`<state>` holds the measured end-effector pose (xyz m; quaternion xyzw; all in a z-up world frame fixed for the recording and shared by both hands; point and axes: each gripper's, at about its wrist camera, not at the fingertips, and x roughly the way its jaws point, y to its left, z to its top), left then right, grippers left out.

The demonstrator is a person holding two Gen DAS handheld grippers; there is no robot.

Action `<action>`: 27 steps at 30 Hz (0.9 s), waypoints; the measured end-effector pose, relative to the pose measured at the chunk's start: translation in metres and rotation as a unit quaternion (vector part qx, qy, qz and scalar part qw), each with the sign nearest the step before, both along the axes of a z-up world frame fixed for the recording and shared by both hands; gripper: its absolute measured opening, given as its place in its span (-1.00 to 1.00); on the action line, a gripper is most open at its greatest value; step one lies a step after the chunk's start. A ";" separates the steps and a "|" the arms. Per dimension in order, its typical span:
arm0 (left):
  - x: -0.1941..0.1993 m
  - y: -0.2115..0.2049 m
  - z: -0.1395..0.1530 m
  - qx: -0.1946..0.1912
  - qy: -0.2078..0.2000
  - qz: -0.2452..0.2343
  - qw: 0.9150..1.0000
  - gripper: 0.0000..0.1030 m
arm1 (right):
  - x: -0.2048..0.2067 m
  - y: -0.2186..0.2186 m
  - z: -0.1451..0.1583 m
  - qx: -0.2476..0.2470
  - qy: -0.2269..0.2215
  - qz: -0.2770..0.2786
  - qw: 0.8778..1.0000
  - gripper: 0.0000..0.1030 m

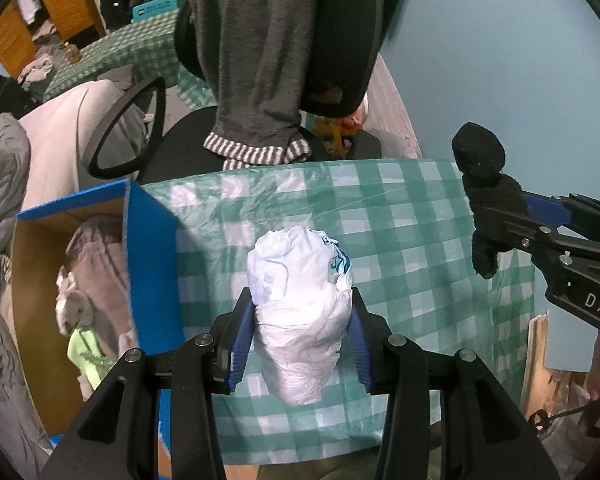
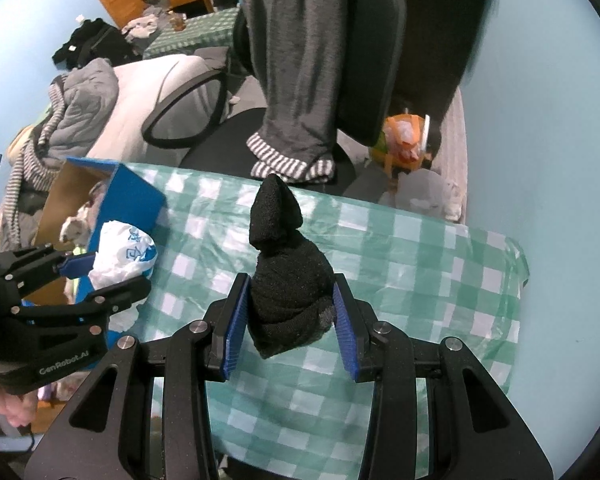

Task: Organize soft objects
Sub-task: 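Lift the bag bundle with the left tool while the right tool carries the black sock over the box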

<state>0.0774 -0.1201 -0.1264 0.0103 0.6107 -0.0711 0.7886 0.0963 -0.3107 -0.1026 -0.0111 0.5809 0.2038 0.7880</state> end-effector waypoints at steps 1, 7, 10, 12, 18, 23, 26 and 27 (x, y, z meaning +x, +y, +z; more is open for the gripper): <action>-0.003 0.004 0.002 0.001 -0.002 0.003 1.000 -0.14 | -0.002 0.004 0.002 0.000 -0.001 0.003 1.000 -0.24; -0.018 0.026 0.009 0.005 -0.008 0.018 1.000 -0.14 | -0.010 0.024 0.010 0.005 -0.006 0.019 1.000 -0.24; -0.025 0.039 0.013 0.002 -0.010 0.028 1.000 -0.14 | -0.014 0.037 0.014 0.008 -0.007 0.030 0.999 -0.24; -0.028 0.048 0.016 0.000 -0.011 0.035 0.999 -0.14 | -0.015 0.042 0.016 0.011 -0.007 0.036 0.999 -0.24; -0.038 0.072 0.021 -0.004 -0.016 0.056 0.998 -0.14 | -0.021 0.067 0.024 0.014 -0.012 0.054 0.998 -0.24; -0.045 0.091 0.020 -0.005 -0.012 0.072 0.997 -0.14 | -0.023 0.089 0.027 0.016 -0.013 0.075 0.997 -0.24; -0.048 0.102 0.021 -0.004 -0.011 0.082 0.997 -0.14 | -0.025 0.103 0.029 0.018 -0.013 0.086 0.996 -0.24; -0.050 0.106 0.021 -0.004 -0.012 0.086 0.996 -0.14 | -0.025 0.108 0.029 0.018 -0.013 0.090 0.996 -0.24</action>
